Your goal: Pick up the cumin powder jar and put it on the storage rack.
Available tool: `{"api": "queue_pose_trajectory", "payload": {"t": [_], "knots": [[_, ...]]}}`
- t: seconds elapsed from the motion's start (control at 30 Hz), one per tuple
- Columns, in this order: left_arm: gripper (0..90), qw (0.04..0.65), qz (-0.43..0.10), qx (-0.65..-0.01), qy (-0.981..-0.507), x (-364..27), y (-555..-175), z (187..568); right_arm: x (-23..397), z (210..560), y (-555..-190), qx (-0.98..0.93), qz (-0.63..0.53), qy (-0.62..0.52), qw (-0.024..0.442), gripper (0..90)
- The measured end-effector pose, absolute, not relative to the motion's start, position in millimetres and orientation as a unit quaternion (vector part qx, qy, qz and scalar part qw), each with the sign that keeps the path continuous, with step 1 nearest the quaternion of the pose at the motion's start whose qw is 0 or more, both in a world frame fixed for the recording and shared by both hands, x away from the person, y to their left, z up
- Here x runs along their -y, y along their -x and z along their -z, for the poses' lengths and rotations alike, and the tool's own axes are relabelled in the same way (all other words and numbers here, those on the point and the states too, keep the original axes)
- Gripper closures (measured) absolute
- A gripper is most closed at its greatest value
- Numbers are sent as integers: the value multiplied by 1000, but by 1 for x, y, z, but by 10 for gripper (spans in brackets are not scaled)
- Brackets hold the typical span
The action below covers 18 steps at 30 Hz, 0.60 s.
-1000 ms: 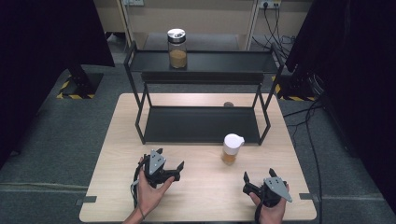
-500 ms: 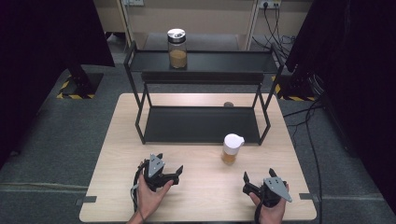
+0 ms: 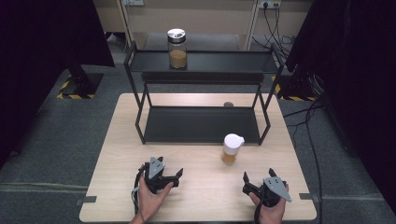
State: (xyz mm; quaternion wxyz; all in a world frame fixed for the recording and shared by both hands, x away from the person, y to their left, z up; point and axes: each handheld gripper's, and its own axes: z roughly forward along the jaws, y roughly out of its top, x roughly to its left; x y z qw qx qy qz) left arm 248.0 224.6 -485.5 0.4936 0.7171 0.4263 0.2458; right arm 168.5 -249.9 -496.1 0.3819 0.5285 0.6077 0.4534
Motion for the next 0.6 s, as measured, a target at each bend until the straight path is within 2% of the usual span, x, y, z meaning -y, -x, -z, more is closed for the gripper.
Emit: {"api": "queue_pose_trajectory", "payload": {"t": [0.6], "knots": [[35, 495, -248, -432, -713, -224, -245, 486, 249, 496, -169, -610, -451, -527, 383, 25]]}}
